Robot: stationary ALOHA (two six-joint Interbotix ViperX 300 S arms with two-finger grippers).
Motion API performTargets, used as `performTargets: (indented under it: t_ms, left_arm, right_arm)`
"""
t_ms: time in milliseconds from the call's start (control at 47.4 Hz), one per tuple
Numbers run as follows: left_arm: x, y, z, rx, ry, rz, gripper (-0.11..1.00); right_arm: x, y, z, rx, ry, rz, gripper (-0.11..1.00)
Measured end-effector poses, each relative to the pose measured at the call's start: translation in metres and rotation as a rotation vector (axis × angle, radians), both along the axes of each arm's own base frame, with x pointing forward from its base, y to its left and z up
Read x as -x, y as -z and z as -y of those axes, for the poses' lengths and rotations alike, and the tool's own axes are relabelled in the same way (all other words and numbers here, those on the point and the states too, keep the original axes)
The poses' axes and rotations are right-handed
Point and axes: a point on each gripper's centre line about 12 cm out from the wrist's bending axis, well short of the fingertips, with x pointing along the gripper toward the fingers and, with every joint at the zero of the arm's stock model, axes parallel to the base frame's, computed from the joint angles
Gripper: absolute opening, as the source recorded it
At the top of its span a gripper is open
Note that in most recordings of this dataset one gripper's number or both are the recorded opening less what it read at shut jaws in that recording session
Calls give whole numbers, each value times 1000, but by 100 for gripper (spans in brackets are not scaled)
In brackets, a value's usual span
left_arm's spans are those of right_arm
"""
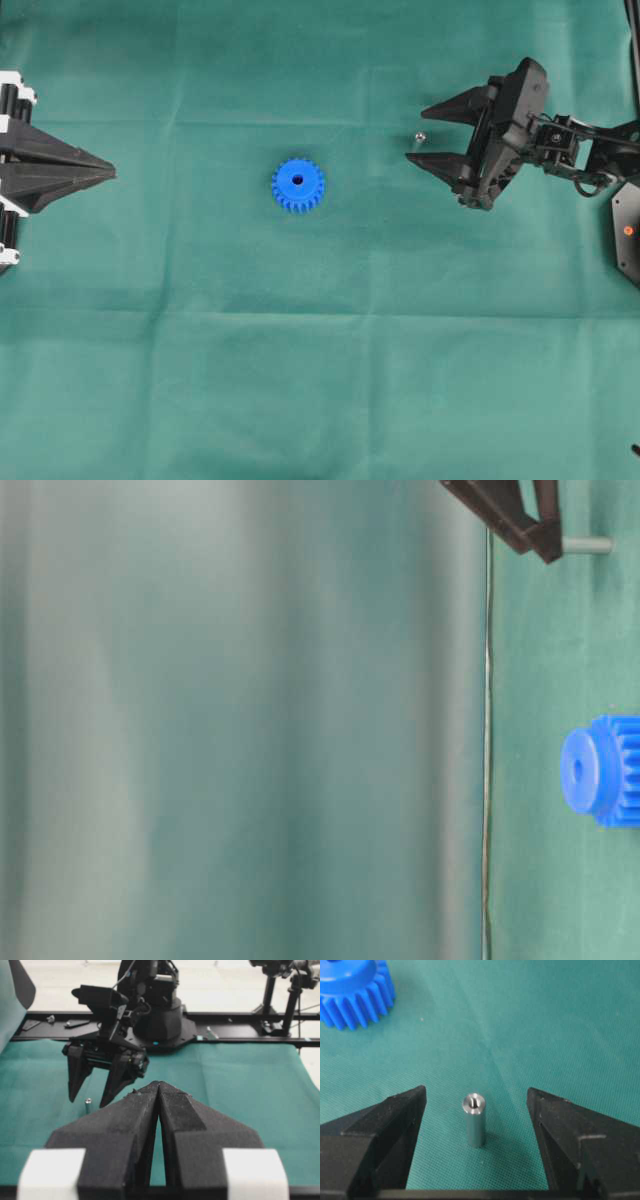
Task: Insert the shaft placed at a random location into the center hole of the small gear at another random location.
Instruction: 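Lower the right gripper and grasp the silver shaft upright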
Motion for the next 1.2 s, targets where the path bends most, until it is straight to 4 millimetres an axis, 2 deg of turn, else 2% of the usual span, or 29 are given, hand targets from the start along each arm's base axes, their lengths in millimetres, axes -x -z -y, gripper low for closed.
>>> performTargets:
  t_ms: [127,232,274,443,485,991,1117,1202]
  left_arm:
    - [0,0,0,-2,1,-2,0]
    - [0,0,0,0,2,-2,0]
    - [0,1,0,0,0,-3,0]
    - [0,0,0,-2,2,-2,0]
    - [0,0,0,0,2,-2,0]
    - [0,0,0,0,2,-2,0]
    - [0,0,0,0,2,0,0]
    - [0,0,0,0,2,-2,0]
  right_arm:
    - [-1,0,1,2,5,7,79]
    - [-1,0,1,3,5,9,72]
    - [-1,0,1,3,5,9,65]
    - [-1,0,1,3,3,9,19]
    - [-1,0,0,3,2,9,13]
    - [-1,-2,1,5,2,13,13]
    - [-2,-14,1,5,-1,23,13]
    - [-4,-30,1,4,-3,34,13]
